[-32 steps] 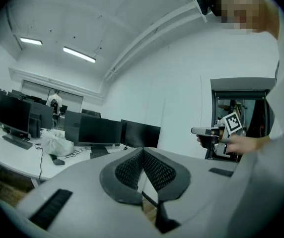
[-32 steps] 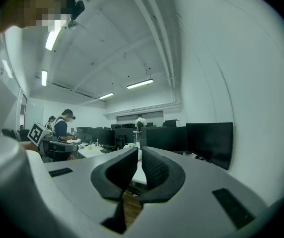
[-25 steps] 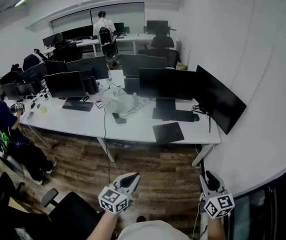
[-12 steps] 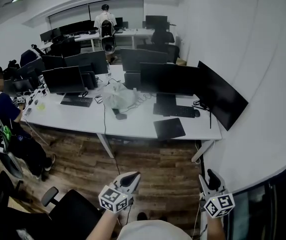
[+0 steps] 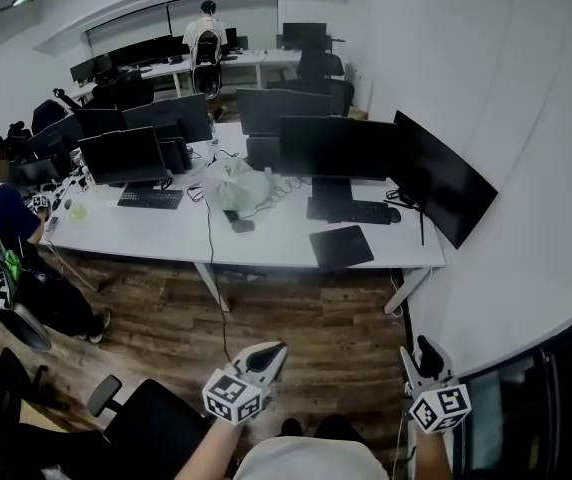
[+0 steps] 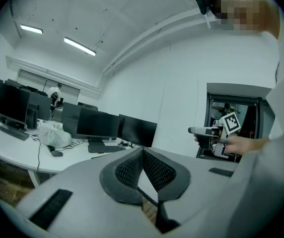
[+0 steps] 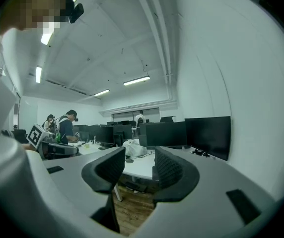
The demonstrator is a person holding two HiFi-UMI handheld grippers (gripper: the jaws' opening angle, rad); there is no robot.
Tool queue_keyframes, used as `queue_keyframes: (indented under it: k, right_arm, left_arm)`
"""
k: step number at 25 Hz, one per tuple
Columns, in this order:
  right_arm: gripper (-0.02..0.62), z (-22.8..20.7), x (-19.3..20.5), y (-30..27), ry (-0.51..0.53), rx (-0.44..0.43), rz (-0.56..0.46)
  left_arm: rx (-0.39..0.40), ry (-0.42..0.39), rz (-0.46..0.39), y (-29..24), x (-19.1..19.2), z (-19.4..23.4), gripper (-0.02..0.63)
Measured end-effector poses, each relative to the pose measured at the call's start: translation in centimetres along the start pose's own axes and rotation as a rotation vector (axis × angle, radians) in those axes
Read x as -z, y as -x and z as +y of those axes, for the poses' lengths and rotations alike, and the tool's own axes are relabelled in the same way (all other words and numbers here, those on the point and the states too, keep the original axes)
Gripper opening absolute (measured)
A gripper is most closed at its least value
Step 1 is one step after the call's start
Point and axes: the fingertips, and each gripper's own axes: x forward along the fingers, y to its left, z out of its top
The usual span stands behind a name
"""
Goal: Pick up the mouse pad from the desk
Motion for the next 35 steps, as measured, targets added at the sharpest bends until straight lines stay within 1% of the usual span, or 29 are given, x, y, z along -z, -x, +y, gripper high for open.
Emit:
queue_keyframes:
  k: [4, 8, 15, 21, 27, 35]
  right_arm:
    - [0.206, 0.3, 0.3, -0.6, 0.000, -0.006, 0.007]
    - [0.206, 0.1, 0.2, -1.9, -0.005, -0.014, 0.014]
    - [0.206, -2.3, 0.8, -6.4, -0.021, -0.039, 0.030]
    - [0.206, -5.9, 0.4, -11.7, -0.029, -0.063, 0.046]
    - [0.206, -10.0, 0.1, -16.9, -0.042, -0.093, 0.067]
    - [0.206, -15.5, 0.8, -22.5, -0.062, -0.149, 0.089]
  left_arm:
    - [-0.002, 0.000, 0.004, 0.0, 0.0, 0.8, 0.015]
    - [-0.022, 0.006, 0.010, -0.1, 0.0, 2.1, 0.015]
    - [-0.066, 0.015, 0.027, -2.5, 0.0, 5.0, 0.015]
    - [-0.076, 0.010, 0.042, -7.6, -1.3, 7.7, 0.015]
    - [-0.076, 0.009, 0.058, -13.6, -2.5, 9.5, 0.015]
    - [-0.119, 0.017, 0.074, -20.1, -3.1, 11.2, 0.015]
